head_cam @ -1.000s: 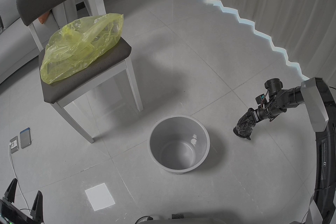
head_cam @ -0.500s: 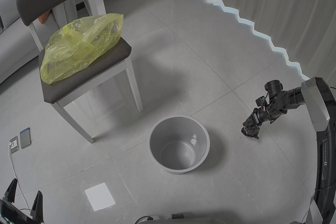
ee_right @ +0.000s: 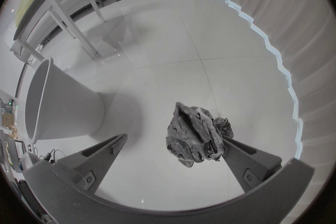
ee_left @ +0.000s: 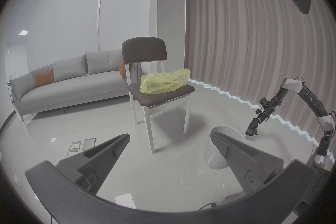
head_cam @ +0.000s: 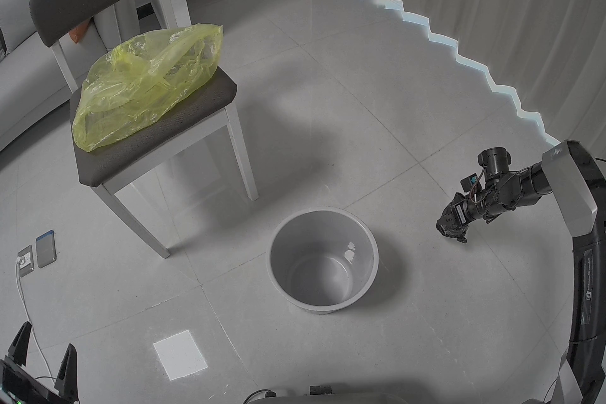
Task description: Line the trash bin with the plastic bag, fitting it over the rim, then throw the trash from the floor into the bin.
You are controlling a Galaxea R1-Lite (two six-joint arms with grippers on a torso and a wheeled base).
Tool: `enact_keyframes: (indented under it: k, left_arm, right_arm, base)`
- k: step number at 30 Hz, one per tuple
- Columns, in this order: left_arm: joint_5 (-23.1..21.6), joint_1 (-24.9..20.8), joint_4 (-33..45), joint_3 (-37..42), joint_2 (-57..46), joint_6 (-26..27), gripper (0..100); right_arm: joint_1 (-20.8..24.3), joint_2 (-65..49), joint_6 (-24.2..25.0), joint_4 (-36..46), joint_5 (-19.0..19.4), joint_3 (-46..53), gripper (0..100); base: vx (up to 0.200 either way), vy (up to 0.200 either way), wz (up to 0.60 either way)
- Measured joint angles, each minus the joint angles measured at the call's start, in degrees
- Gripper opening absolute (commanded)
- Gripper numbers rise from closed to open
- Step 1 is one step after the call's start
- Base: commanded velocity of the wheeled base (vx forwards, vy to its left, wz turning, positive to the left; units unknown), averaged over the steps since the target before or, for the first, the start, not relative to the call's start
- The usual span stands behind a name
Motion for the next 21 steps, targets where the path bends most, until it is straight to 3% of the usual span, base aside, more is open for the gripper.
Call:
enact_keyframes:
  k: [7, 14, 21]
  left_arm:
    - [0.05, 0.0, -0.01, 0.0, 0.0, 0.01, 100]
    - [0.09, 0.0, -0.04, 0.0, 0.0, 0.04, 100]
    - [0.09, 0.0, -0.06, 0.0, 0.0, 0.0, 100]
  right_arm:
    - [0.85, -0.35, -1.45, -3.94, -3.8, 3.12, 100]
    - [1.49, -0.94, -6.35, -11.43, -6.7, 7.58, 100]
    - [2.62, -1.21, -7.36, -12.91, -8.91, 9.4, 100]
  base:
    - [0.0, 0.0, 0.0]
    - [0.0, 0.0, 0.0]
    - [0.0, 0.0, 0.0]
